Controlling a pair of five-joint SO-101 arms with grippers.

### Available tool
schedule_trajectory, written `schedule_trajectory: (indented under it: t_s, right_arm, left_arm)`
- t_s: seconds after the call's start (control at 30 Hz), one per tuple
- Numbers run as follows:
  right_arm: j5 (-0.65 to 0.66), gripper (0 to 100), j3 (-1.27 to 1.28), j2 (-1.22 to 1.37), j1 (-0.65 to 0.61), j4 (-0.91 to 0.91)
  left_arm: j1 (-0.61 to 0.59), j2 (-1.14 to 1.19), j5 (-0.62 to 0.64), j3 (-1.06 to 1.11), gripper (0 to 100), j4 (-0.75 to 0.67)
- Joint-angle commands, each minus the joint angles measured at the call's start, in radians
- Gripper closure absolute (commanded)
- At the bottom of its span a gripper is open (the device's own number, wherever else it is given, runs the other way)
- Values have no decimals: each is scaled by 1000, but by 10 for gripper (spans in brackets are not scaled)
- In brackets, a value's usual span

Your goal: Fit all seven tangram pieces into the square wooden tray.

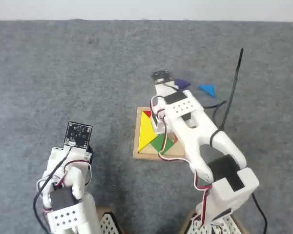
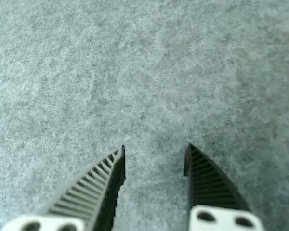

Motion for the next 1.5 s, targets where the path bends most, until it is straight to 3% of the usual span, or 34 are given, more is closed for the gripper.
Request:
schedule_trajectory:
  t_s: [0.0, 0.3, 0.63, 0.87, 1.0, 1.2, 1.3, 1.47]
  right_arm:
    - [-32, 914, -6, -7, 31, -15]
    - [-35, 911, -6, -7, 13, -8]
    - [-34, 686, 15, -16, -7, -12]
    - [-32, 684, 15, -31, 1, -8]
    - [-20, 684, 35, -170, 50, -5]
    - [178, 684, 18, -354, 208, -5]
    - [259, 684, -37, -323, 303, 16]
    - [348, 682, -135, -160, 352, 13]
  left_arm:
    - [-6, -8, -5, -10, 807, 6]
    - [-6, -8, -5, -10, 807, 6]
    - [-6, -8, -5, -10, 807, 6]
    - [-6, -8, -5, -10, 807, 6]
    - [-6, -8, -5, -10, 807, 6]
    - [-6, -8, -5, -10, 807, 6]
    - [-6, -8, -5, -10, 807, 6]
    - [-6, -8, -5, -10, 807, 6]
